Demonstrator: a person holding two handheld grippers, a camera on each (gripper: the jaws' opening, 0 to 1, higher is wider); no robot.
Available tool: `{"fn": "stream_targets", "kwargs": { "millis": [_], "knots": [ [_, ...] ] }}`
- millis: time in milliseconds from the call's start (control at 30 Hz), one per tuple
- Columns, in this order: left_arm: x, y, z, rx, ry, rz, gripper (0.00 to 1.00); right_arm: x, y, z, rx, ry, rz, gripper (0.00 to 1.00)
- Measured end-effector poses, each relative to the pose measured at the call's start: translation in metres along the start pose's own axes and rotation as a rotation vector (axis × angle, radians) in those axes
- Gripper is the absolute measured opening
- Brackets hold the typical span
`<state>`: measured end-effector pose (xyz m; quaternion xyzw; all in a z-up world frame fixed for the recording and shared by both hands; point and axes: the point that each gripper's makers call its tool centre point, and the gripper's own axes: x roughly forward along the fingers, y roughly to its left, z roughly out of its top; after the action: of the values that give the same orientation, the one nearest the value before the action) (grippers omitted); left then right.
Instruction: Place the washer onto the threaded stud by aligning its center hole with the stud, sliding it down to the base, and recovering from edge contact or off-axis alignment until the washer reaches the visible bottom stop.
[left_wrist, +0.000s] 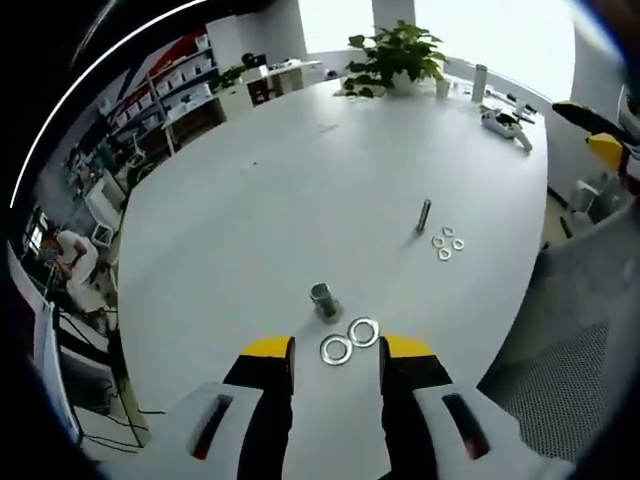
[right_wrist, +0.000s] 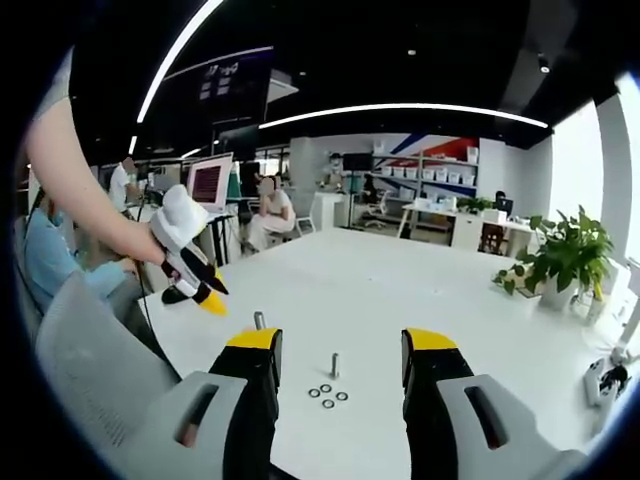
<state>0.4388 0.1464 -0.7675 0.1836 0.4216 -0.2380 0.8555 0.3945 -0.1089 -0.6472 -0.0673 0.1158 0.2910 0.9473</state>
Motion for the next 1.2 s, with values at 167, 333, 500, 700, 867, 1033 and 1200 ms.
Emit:
{"fn": "stream_targets", "kwargs": {
  "millis": [167,333,500,700,867,1033,1200],
  "knots": [
    [0.007,0.001,-0.005,0.027,0.03,-0.012,0.32,0.001,0.002,0.001,-0.004,0.001,0.007,0.5],
    [0.011,-0.001,-0.014,0.074,0.083,-0.028,0.31,0.0,0.0,0.0,0.0,0.0,-0.001,0.5],
    [0.017,0.001,-0.019,0.093,0.117,-0.038,0.31,0.0,0.0,0.0,-0.002,0.002,0.0,0.5],
    [0.021,-0.002,-0.021,0.117,0.142,-0.05,0.31,0.0,0.0,0.0,-0.002,0.002,0.0,0.5],
    [0.025,-0.004,-0.02,0.143,0.156,-0.058,0.31,0.0,0.0,0.0,-0.003,0.003,0.0,0.5],
    [0.029,-0.007,-0.027,0.205,0.199,-0.077,0.31,0.001,0.0,0.0,-0.002,0.003,0.001,0.5],
    [0.033,-0.011,-0.028,0.238,0.211,-0.085,0.31,0.001,0.001,0.0,-0.002,0.002,0.002,0.5]
  ]
}}
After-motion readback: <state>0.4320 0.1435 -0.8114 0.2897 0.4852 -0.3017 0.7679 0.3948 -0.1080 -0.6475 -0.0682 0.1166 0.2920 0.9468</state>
